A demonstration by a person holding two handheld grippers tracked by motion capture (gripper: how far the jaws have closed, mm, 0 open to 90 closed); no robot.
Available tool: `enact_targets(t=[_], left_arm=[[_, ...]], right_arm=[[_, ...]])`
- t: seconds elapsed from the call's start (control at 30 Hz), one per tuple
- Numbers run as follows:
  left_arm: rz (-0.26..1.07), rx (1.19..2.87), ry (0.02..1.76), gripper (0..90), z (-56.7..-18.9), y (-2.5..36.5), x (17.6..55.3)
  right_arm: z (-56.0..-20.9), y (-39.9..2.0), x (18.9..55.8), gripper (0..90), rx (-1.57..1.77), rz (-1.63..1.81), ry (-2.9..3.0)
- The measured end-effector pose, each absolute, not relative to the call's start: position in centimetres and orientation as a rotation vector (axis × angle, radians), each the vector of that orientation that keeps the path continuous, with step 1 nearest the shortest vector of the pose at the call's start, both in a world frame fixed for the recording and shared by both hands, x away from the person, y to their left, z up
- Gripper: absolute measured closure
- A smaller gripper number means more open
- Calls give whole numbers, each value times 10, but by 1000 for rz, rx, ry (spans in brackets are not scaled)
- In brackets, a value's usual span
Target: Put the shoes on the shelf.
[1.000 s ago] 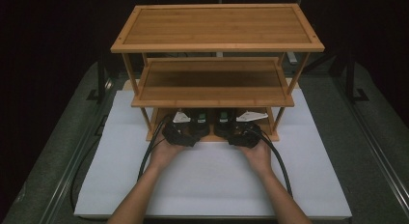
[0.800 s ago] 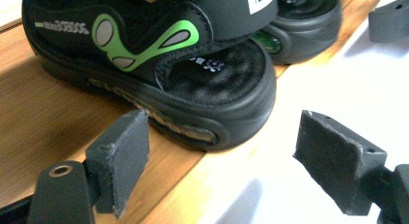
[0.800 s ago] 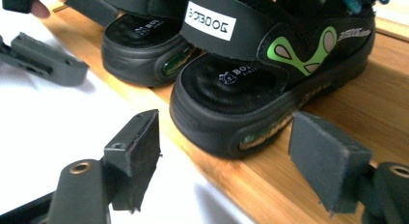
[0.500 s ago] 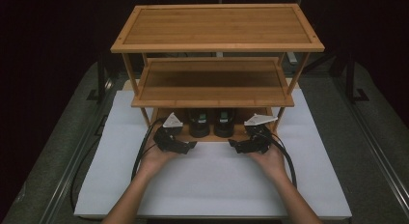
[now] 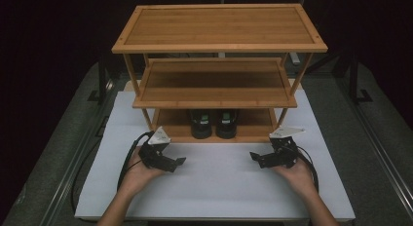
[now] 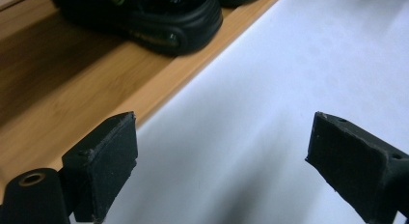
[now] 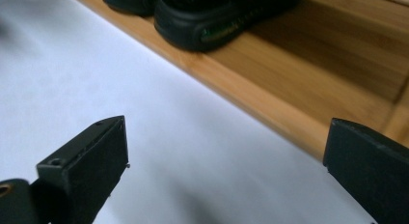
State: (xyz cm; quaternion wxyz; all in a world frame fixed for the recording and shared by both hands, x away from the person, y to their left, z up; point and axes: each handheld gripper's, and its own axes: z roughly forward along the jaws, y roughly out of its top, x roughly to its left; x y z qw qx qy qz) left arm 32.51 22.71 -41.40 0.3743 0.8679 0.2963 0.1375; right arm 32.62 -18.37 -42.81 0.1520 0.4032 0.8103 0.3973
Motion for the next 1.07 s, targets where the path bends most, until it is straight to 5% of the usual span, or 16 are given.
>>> enact_targets(t=[0.57,1.07], left_arm=[[412,2239,842,79,-431,291,270],[383,2257,888,80,-445,309,265]], right_arm=[[-448,-247,274,16,1224,1115,2313],[-457,-257,263,17,1260,994,2324]])
